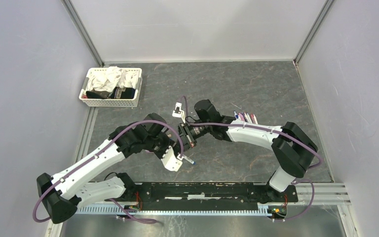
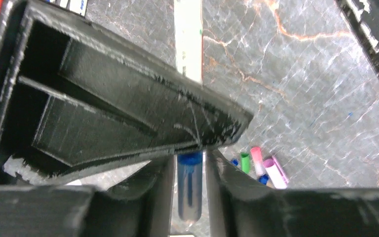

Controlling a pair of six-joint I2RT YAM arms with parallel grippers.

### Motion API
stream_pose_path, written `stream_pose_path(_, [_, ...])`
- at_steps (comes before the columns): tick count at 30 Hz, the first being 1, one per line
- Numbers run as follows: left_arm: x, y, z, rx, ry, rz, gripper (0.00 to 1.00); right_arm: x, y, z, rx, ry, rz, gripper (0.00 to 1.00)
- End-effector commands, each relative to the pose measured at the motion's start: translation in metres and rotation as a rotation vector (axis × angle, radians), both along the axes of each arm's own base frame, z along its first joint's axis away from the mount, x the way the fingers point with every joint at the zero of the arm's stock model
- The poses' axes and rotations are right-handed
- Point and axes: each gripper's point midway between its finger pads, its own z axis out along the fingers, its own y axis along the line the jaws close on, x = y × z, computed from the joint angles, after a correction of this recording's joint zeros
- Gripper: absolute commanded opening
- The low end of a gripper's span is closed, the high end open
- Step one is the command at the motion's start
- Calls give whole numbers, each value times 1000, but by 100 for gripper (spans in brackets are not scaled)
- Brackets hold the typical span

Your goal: Open the pen caps

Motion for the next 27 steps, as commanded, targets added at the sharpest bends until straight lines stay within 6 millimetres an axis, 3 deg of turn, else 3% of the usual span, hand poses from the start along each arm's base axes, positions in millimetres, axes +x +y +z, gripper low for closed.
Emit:
stream_pose_path(1, [5, -4, 17, -42, -6, 33, 51, -4, -1, 13, 37, -33, 35, 0])
stream_pose_path(3, [2, -8, 21, -62, -6, 11, 57, -4, 0, 16, 46, -31, 46, 0])
stream_pose_path(6, [-3, -12, 25, -76, 1, -14, 52, -3, 3, 20, 55, -33, 52, 0])
stream_pose_path(14, [-11, -21, 27, -75, 36, -33, 11, 2, 12, 37, 113, -41, 70, 1])
stream_pose_path(16, [-11, -20, 26, -71, 40, -25, 3, 4, 15, 42, 133, -45, 57, 15])
stream_pose_path(18, [-10, -19, 26, -66, 39, -10, 2, 6, 17, 44, 141, -40, 51, 36])
stream_pose_path(20, [-7, -16, 25, -58, 35, 12, 2, 5, 17, 42, 143, -34, 45, 42])
stream_pose_path(23, [-4, -11, 22, -37, 24, 43, 2, 2, 13, 38, 139, -23, 50, 43])
stream_pose_path(27, [-2, -5, 19, -22, 6, 58, 2, -1, 11, 38, 139, -18, 59, 33])
